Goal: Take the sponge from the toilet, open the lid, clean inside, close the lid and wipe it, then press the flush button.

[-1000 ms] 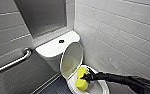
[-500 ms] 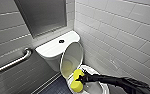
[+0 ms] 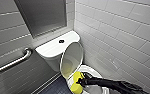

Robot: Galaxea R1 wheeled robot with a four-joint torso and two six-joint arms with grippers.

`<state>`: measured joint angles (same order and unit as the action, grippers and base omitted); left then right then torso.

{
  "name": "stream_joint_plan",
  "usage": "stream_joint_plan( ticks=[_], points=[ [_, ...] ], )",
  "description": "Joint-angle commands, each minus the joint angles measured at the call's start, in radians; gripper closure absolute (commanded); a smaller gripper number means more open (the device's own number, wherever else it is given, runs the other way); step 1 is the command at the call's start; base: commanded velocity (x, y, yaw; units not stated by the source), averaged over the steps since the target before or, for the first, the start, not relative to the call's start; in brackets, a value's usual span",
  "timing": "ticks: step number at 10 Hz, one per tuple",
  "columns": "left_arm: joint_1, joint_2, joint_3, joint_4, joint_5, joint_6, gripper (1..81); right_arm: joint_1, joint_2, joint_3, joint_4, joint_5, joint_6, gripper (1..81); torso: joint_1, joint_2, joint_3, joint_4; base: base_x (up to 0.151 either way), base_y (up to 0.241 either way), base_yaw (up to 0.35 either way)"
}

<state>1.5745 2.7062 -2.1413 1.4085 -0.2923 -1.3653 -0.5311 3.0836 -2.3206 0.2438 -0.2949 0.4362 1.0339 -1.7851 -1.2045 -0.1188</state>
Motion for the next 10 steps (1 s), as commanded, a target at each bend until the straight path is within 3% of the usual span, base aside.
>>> stream_joint_plan(
  ticks=[1,3,6,10],
  points=[
    [0.028,-0.008,0.018,0.001,0.01,0.002,1.0,0.067,0.019,0.006,-0.034,-0.069,-0.004,81.1,0.0,0.0,0.0,0.0,0.0,0.0,0.0],
    [0.028,-0.008,0.018,0.001,0.01,0.002,1.0,0.027,-0.033,0.043,-0.034,-0.07,-0.002,81.1,0.0,0.0,0.0,0.0,0.0,0.0,0.0],
    [0.025,-0.008,0.018,0.003,0.01,0.002,1.0,-0.025,-0.211,0.277,-0.046,-0.023,0.001,81.1,0.0,0.0,0.0,0.0,0.0,0.0,0.0],
    [0.025,-0.008,0.018,0.003,0.01,0.003,1.0,-0.1,-0.351,0.385,-0.046,0.011,0.001,81.1,0.0,0.0,0.0,0.0,0.0,0.0,0.0]
  ],
)
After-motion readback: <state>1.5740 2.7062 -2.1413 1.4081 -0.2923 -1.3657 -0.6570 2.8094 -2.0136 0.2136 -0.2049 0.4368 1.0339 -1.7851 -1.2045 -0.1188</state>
